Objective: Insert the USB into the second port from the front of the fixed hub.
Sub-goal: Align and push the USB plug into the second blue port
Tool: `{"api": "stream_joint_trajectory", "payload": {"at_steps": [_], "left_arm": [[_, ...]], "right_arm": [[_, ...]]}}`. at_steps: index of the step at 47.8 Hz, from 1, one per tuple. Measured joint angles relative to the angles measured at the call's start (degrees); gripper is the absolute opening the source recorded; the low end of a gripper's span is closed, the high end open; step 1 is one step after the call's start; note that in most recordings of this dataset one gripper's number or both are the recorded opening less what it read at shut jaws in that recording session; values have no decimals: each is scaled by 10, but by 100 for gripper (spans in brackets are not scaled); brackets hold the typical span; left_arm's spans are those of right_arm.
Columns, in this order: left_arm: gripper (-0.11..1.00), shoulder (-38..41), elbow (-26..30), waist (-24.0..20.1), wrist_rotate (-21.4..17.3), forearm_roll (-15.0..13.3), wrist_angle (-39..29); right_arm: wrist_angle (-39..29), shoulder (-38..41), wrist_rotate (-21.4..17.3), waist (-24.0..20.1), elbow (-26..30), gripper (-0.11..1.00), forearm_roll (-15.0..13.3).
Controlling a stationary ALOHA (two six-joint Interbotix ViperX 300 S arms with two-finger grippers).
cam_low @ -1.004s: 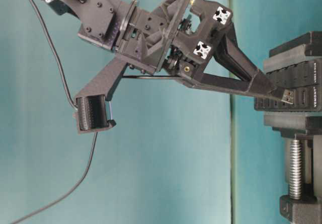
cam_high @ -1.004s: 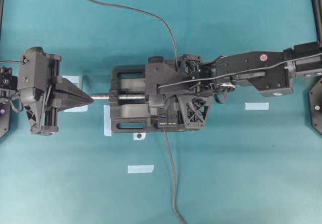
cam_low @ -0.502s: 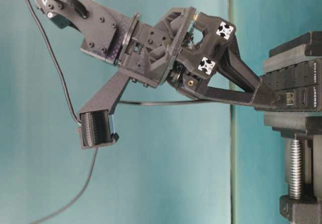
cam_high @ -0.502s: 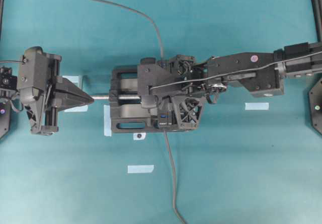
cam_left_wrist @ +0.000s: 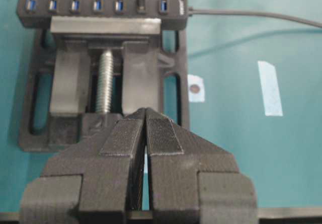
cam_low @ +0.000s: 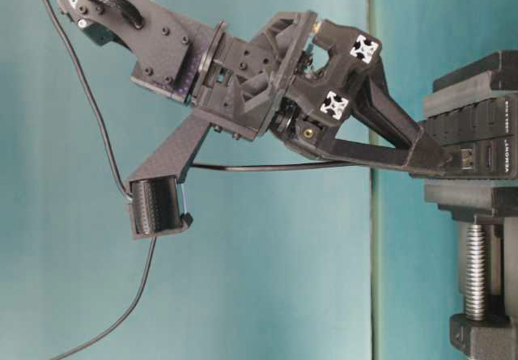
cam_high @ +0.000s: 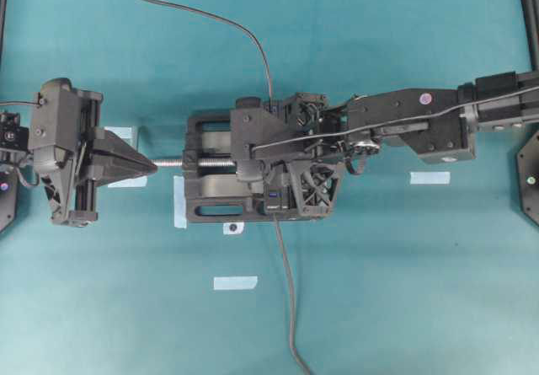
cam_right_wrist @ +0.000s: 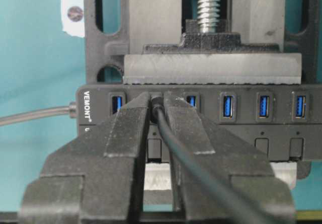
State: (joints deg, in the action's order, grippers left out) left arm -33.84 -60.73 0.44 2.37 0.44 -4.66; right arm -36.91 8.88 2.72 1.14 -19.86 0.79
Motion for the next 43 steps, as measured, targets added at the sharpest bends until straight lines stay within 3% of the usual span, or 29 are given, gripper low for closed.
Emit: {"api": "stream_joint_trajectory", "payload": {"at_steps": [43], "left_arm": [[0,0,0,0,0,0,0]], "right_arm": [[20,5,-1,-1,-18,6,4]]}}
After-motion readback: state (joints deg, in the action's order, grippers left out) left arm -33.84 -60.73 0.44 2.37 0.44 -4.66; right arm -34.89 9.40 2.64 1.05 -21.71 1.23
